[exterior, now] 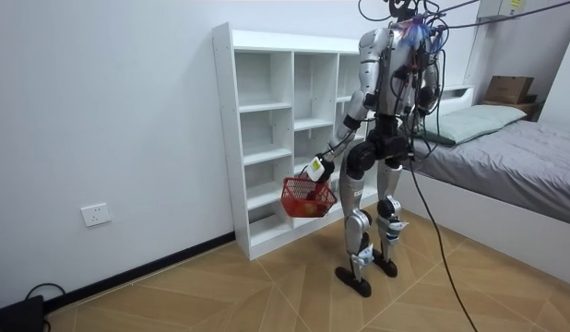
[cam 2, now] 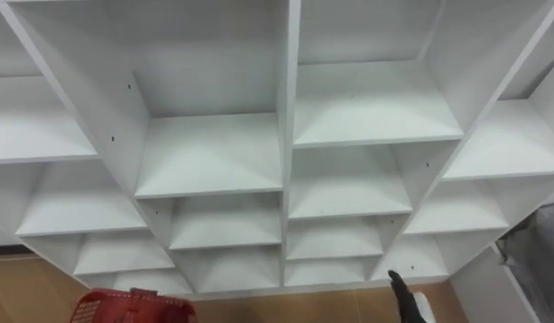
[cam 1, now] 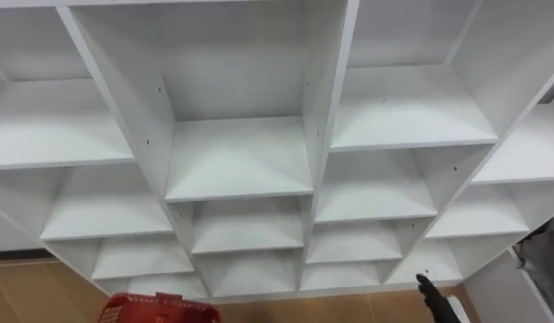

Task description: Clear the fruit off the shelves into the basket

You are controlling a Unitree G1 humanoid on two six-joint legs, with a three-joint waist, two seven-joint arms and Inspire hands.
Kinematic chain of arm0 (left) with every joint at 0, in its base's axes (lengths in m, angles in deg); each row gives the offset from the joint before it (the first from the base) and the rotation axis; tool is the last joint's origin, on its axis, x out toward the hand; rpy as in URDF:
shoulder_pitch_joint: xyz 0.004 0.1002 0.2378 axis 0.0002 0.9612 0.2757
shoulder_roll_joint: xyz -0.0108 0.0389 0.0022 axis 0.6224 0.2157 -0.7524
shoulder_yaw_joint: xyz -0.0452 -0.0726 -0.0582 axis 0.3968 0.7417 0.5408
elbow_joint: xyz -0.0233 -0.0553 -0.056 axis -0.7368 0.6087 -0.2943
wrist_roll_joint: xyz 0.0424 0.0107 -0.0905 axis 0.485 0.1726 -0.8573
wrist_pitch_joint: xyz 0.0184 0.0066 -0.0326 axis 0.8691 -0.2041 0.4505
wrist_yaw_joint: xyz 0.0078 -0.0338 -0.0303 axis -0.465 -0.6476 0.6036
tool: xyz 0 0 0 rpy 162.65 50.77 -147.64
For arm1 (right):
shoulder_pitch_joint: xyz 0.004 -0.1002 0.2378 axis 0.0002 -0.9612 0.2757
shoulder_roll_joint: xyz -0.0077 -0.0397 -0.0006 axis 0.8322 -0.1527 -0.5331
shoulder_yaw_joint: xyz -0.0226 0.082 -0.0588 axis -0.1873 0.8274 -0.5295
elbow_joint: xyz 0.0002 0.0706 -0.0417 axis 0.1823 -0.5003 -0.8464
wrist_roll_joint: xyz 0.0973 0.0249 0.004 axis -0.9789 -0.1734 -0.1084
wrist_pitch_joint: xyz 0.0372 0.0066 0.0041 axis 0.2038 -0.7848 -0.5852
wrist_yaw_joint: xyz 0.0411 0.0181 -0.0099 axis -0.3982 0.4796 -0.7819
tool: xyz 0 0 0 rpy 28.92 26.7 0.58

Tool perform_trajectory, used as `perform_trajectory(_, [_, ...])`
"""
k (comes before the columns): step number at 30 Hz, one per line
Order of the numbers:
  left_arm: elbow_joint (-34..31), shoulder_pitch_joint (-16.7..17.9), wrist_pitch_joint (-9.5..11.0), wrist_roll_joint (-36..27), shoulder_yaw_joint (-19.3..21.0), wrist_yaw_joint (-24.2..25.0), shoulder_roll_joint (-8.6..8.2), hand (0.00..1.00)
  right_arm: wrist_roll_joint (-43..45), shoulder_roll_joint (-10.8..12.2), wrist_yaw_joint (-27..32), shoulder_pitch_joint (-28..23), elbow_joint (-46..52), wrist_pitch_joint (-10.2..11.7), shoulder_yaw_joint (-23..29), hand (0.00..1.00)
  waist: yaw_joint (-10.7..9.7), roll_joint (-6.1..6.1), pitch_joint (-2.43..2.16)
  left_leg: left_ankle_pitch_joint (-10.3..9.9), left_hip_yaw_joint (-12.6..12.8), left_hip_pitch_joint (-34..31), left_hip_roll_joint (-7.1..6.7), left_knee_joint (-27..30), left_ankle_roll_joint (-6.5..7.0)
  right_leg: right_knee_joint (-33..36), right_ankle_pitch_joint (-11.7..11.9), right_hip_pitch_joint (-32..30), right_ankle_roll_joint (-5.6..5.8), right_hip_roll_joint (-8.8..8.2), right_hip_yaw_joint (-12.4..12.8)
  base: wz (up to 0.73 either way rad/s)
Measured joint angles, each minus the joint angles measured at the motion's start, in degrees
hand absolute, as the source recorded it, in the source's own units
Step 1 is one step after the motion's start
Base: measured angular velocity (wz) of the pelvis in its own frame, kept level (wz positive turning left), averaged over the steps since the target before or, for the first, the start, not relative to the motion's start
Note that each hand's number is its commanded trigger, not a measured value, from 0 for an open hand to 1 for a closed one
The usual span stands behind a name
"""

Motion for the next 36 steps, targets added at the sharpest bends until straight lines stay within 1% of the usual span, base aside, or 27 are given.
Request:
perform_trajectory(2, [1.4,0.3,-0.1,-0.1,1.5,-0.9,-0.05,1.00,-1.8,0.0,1.0,-0.1,-2.5,-0.5,0.2,0.00,0.1,-0.11,0.05,-0.1,-0.1,0.1,0.03,0.0,0.02,0.1,0.0,0.0,0.01,0.10,0.3,-0.02])
perform_trajectory(4, [2.3,0.9,-0.3,0.0,3.1,-1.5,-0.08,1.00,-2.2,0.4,1.9,-0.7,-4.0,-0.5,1.9,0.00,0.0,-0.02,0.10,-0.3,-0.1,0.2,0.09,0.0,0.06,0.1,0.0,0.0,0.01,0.18,0.4,-0.04])
perform_trajectory(6, [2.5,1.8,-0.9,0.0,4.7,-2.2,-0.08,1.00,-2.9,0.7,3.6,-1.5,-5.3,-0.6,2.9,0.00,0.1,0.04,0.05,-0.7,-0.1,0.4,0.19,0.0,0.03,0.2,0.0,0.1,0.01,0.30,0.5,-0.04])
perform_trajectory(7, [2.5,2.2,-1.3,0.1,6.2,-2.5,-0.30,1.00,-3.0,1.3,4.6,-2.3,-5.5,-0.6,4.2,0.00,0.1,-0.04,0.06,-0.7,-0.1,0.4,0.20,0.0,0.04,0.2,0.0,0.1,0.01,0.31,0.5,0.00])
perform_trajectory(8, [2.5,2.5,-1.8,0.1,6.8,-3.1,-0.49,1.00,-3.0,1.7,5.6,-2.7,-6.8,-0.5,4.9,0.00,0.1,-0.04,0.08,-0.7,-0.1,0.4,0.20,0.0,0.05,0.2,0.0,0.1,0.01,0.32,0.5,0.00])
perform_trajectory(10, [2.6,2.5,-2.7,0.1,8.6,-3.1,-1.17,1.00,-3.0,1.9,5.9,-2.1,-11.2,-1.1,6.3,0.00,0.0,0.08,0.00,-0.8,-0.1,0.5,0.18,0.0,0.06,0.2,0.0,0.2,0.04,0.32,0.7,0.00])
perform_trajectory(11, [2.6,2.5,-3.3,0.1,8.8,-3.2,-1.31,1.00,-2.9,1.9,6.1,-1.9,-13.4,-2.4,6.3,0.00,0.0,0.15,-0.06,-0.9,-0.1,0.6,0.18,0.0,0.06,0.2,0.0,0.3,0.06,0.33,0.8,0.00])
perform_trajectory(12, [2.6,2.5,-3.6,0.2,8.8,-3.2,-1.34,1.00,-2.7,1.9,6.1,-1.6,-14.5,-3.0,6.3,0.00,0.0,0.19,-0.06,-0.9,-0.1,0.8,0.18,-0.1,0.04,0.1,0.0,0.5,0.07,0.35,0.8,0.00])
perform_trajectory(15, [2.5,2.4,-5.6,0.6,8.7,-3.3,-1.51,1.00,-0.6,1.9,5.8,-1.6,-18.8,-6.6,6.2,0.00,-0.2,0.46,-0.17,-1.0,-0.1,1.9,0.15,-0.6,-0.01,0.1,-0.3,1.3,0.13,0.40,0.9,0.00])
perform_trajectory(16, [2.5,2.4,-6.0,0.6,8.7,-3.3,-1.53,1.00,-0.4,1.9,5.6,-1.7,-19.0,-7.3,6.2,0.00,-0.3,0.49,-0.16,-1.0,-0.1,1.9,0.15,-0.6,-0.01,0.1,-0.3,1.4,0.14,0.40,0.9,0.00])
perform_trajectory(18, [2.5,2.3,-7.3,0.6,8.5,-3.3,-1.64,1.00,1.8,2.0,4.8,-1.7,-19.3,-9.9,6.1,0.00,-1.1,0.61,-0.16,-1.0,-0.1,2.0,0.15,-0.6,-0.01,0.0,-0.3,1.7,0.14,0.40,0.8,0.00])
perform_trajectory(20, [2.5,2.1,-8.0,0.6,8.4,-3.4,-1.93,1.00,3.3,2.0,3.7,-1.4,-19.3,-11.2,5.8,0.00,-1.2,0.75,-0.16,-1.1,-0.1,2.1,0.15,-0.6,0.00,0.1,-0.4,1.7,0.16,0.43,1.0,-0.03])
perform_trajectory(21, [2.5,1.8,-8.4,0.8,8.4,-3.4,-2.14,1.00,4.5,1.9,2.8,-1.3,-19.4,-12.0,4.9,0.00,-1.1,0.70,-0.07,-1.2,-0.1,2.2,0.15,-0.6,0.02,0.1,-0.4,1.7,0.16,0.49,1.2,-0.06])
perform_trajectory(22, [2.5,1.8,-8.6,1.0,8.2,-3.4,-2.17,1.00,5.2,2.0,2.3,-1.0,-19.4,-12.5,4.5,0.00,-1.1,0.85,-0.14,-1.2,-0.1,2.3,0.16,-0.6,0.01,0.1,-0.4,1.8,0.16,0.52,1.3,-0.07])
perform_trajectory(23, [2.5,1.9,-8.8,1.7,7.5,-3.4,-2.17,1.00,6.5,2.0,1.6,-0.6,-19.4,-13.1,3.7,0.00,-1.1,0.81,-0.08,-1.2,-0.1,2.4,0.16,-0.6,0.01,0.2,-0.4,1.8,0.15,0.56,1.2,-0.05])
perform_trajectory(26, [2.5,1.8,-8.8,2.9,6.1,-3.4,-2.14,1.00,8.5,2.0,0.4,0.5,-19.4,-13.7,3.3,0.00,-1.2,0.95,-0.08,-1.3,-0.3,2.4,0.13,-0.6,0.04,0.2,-0.4,1.8,0.15,0.52,1.1,0.00])
perform_trajectory(30, [2.6,1.8,-8.8,3.5,5.3,-3.2,-2.24,1.00,8.9,2.0,-1.0,1.9,-19.0,-13.7,3.3,0.00,-1.3,1.23,-0.11,-1.3,-0.4,2.5,0.11,-0.5,0.05,0.1,-0.4,1.9,0.16,0.47,1.1,0.00])
perform_trajectory(36, [2.4,1.3,-8.9,7.1,5.0,-2.9,-2.42,1.00,8.9,2.0,-3.3,2.7,-18.8,-13.6,3.1,0.00,-1.3,1.33,-0.08,-1.3,-0.7,2.6,0.08,-0.4,0.05,0.1,-0.4,2.1,0.15,0.44,1.0,0.01])
